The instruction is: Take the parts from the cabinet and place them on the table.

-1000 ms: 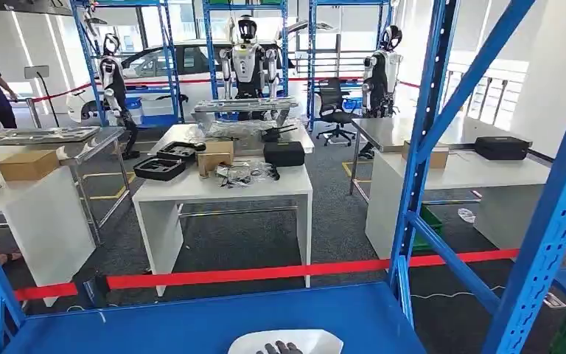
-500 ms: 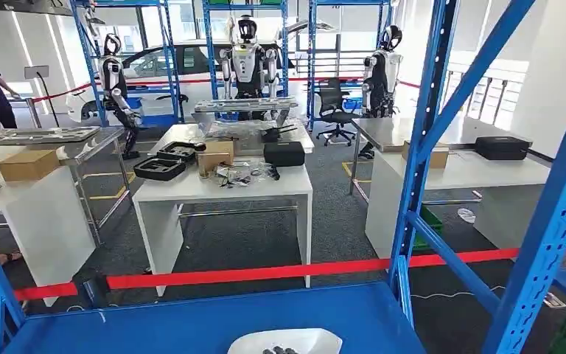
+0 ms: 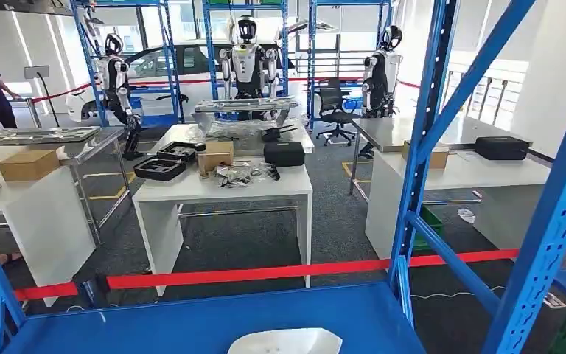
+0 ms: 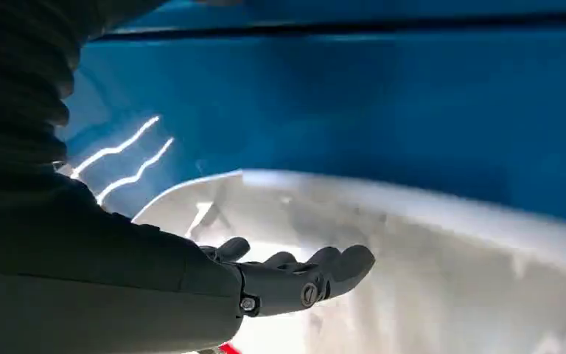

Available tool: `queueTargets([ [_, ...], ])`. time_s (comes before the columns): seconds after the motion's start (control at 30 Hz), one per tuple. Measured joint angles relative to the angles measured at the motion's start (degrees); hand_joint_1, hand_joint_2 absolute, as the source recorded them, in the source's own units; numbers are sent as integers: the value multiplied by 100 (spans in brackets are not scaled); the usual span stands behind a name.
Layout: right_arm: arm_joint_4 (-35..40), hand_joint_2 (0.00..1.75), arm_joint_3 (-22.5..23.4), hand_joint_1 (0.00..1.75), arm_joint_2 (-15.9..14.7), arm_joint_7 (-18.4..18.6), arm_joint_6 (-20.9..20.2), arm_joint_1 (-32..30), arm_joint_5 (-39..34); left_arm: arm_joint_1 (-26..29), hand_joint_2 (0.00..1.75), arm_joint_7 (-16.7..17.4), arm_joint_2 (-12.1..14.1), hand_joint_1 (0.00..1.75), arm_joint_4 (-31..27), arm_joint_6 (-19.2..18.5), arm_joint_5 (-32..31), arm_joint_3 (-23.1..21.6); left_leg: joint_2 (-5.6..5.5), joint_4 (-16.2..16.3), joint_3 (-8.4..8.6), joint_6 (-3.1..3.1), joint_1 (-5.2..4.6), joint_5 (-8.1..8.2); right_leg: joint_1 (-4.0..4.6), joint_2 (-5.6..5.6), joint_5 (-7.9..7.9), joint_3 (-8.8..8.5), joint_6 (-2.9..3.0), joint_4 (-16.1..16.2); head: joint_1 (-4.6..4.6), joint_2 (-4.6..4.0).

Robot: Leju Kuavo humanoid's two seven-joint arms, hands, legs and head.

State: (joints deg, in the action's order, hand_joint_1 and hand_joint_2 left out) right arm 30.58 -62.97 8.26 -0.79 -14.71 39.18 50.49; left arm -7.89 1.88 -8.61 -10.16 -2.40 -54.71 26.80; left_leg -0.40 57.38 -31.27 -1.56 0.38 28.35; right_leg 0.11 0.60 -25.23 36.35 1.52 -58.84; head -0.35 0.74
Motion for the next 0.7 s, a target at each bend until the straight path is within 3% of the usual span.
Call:
queueTargets([
  [0.17,-240,175,-74,0,107,46,-15,1,-11,-4,0,37,0,0,0,0,-42,28,2,0,1,1,0,1,1,2,0,0,0,0,0,0],
  [0.2,-258,175,-81,82,127,57,-37,1,-9,-4,0,39,0,0,0,0,-50,35,2,0,1,1,0,1,1,1,0,0,0,0,0,0],
  [0.23,-279,175,-87,175,133,83,-52,3,-9,-4,0,44,0,0,0,-2,-55,39,1,0,1,1,0,1,0,1,0,0,0,0,0,0],
  [0.7,-347,175,-197,175,240,153,-2,35,85,-21,0,35,0,0,0,0,-63,81,41,-6,64,15,1,59,3,35,-32,-100,-1,7,0,0],
])
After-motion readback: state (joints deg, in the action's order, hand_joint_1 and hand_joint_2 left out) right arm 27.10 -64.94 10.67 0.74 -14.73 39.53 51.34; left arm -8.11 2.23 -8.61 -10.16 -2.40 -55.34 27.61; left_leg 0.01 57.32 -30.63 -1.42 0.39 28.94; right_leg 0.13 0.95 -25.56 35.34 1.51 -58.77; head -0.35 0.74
